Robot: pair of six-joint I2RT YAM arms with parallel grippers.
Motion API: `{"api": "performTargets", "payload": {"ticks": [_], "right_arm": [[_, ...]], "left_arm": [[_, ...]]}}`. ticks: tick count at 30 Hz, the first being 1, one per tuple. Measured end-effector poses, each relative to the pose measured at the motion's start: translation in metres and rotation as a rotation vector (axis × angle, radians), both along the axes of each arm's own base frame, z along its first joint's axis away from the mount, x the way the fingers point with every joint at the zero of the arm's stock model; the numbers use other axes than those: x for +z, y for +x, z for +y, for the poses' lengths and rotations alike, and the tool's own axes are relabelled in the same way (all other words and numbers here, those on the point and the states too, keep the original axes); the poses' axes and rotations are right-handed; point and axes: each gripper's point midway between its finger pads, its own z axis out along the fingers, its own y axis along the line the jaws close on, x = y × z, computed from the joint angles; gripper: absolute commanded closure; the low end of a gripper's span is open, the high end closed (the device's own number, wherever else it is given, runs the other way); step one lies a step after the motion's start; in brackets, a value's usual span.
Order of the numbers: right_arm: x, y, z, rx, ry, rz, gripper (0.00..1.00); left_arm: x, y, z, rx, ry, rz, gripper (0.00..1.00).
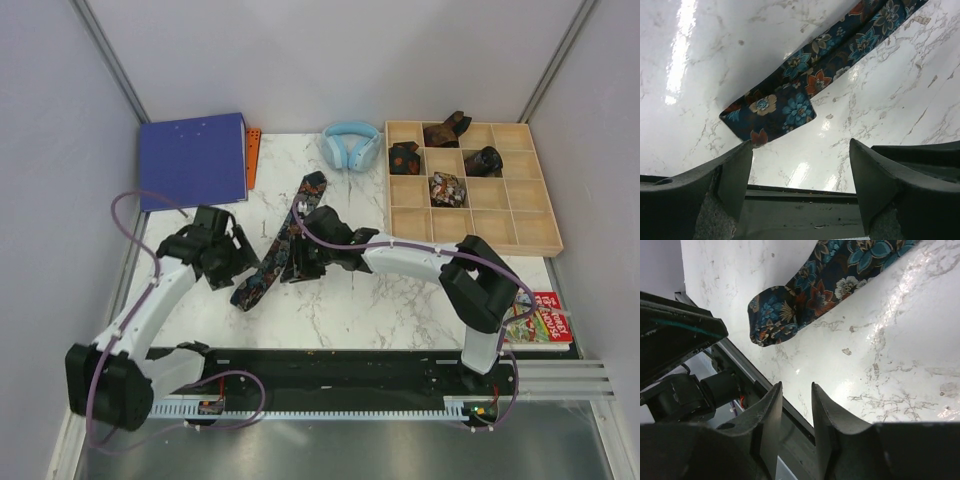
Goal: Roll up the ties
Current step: Roll the tie at the center of the board.
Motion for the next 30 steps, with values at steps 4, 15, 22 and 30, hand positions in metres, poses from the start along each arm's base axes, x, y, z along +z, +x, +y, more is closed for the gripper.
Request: {"api": "performTargets", "payload": {"ticks": [4,15,22,30], "right_arm": [[0.016,0.007,0.010,0.006,0.032,-0.018,0.66],[0.036,0.021,0.036,0.028,0.072,-0.034,0.76],[0.020,0.013,0.061,0.092,0.069,0.005,0.79],[0.006,0.005,0.087,0.150,0.075,0.037,0.81]], "left_arm": [[0.004,-0.019,0.018,0.075,-0.017,-0.069,0.22],[0.003,-0.048,0.038,0.264,-0.065,-0.152,0.35],[-0.012,-0.051,0.039,0.303,-0.057,-0.092,0.35],[-0.021,-0.052,0.040,0.308,-0.049,-0.074,0.36]]}}
